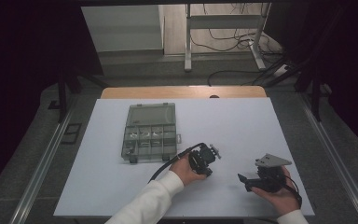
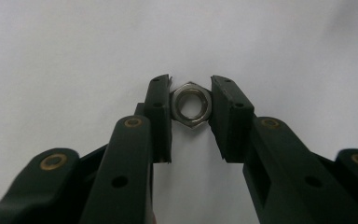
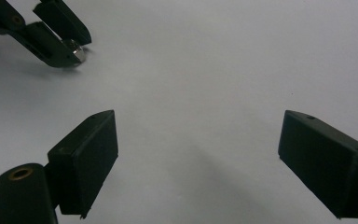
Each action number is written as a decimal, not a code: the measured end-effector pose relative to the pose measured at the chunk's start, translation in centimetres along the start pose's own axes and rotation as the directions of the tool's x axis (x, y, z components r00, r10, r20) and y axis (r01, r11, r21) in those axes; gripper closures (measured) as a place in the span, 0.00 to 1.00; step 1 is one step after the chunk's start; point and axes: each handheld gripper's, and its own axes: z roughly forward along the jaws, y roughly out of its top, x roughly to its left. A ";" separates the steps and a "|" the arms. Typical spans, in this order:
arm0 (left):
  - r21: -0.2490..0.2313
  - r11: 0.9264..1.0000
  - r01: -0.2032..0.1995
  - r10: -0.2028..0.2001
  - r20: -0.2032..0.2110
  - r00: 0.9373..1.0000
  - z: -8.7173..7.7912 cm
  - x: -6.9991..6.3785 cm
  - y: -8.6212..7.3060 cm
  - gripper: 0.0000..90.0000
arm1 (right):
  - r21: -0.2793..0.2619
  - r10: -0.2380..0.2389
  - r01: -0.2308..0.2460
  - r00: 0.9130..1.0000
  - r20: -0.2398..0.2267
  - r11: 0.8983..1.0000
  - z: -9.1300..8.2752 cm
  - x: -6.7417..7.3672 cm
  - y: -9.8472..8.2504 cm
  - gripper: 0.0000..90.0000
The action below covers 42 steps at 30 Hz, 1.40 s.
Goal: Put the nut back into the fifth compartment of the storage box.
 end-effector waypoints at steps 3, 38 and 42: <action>-0.018 1.000 0.009 -0.009 0.000 1.000 -0.9 0.4 -0.3 0.78 | 0.000 0.001 -0.001 1.000 0.001 1.000 0.0 0.0 0.0 0.14; -0.172 0.942 0.288 -0.303 -0.070 0.950 -12.4 9.3 -15.0 0.78 | 0.001 0.000 0.000 1.000 -0.001 1.000 0.2 0.3 0.3 0.14; -0.179 0.923 0.340 -0.360 -0.093 0.928 -12.9 10.8 -17.0 0.78 | 0.000 0.000 0.000 1.000 -0.001 1.000 0.2 0.3 0.3 0.14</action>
